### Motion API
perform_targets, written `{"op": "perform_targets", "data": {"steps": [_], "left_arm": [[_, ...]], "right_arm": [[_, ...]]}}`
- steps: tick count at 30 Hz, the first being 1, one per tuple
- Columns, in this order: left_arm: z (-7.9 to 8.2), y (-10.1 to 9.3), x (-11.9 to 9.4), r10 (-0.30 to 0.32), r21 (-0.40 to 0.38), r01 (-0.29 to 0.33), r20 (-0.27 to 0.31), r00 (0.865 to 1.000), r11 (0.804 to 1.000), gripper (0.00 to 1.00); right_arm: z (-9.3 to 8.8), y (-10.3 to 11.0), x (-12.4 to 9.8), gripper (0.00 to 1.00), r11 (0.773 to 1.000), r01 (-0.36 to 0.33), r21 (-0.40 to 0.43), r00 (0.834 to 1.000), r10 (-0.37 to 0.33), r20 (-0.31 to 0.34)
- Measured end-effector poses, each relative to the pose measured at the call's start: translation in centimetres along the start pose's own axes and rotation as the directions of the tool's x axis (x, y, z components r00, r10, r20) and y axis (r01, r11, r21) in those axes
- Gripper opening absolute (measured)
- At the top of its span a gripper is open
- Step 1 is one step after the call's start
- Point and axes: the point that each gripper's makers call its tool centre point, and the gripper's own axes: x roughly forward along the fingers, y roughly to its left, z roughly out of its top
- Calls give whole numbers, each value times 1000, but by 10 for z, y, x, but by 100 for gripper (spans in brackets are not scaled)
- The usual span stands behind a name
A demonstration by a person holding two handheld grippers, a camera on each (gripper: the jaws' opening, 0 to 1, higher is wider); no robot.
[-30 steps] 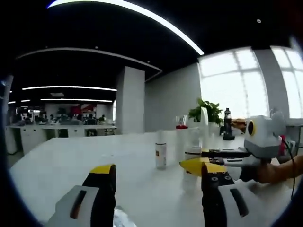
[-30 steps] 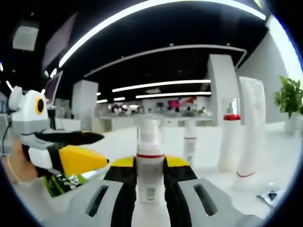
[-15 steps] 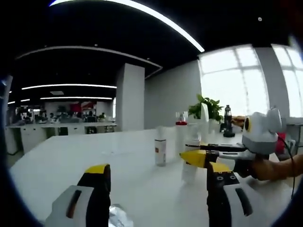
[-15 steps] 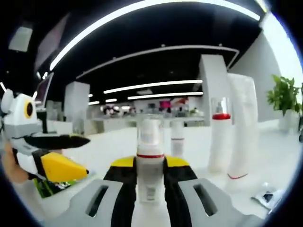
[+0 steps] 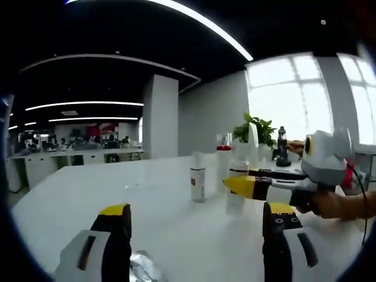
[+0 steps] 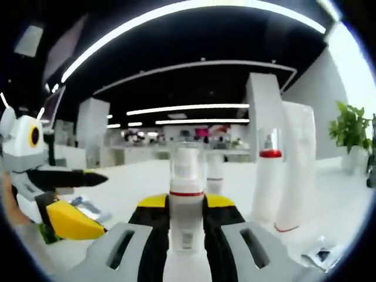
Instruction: Arrange the skincare products in the storage area until every visible bottle or jar stands upright without overlapping.
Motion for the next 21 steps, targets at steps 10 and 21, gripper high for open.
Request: {"op": "perform_targets", "data": {"steps": [10,21], "left_arm": [[2,0,-2,11,-28,-11,4,1000,1000,97],[-1,4,2,9,-32,-9,-6,1000,999,98]], "right_arm": [[9,-18,17,19,998,63,29,998,-63,11],[-11,-25,13,19,996,83,40,996,-81,-29]]}}
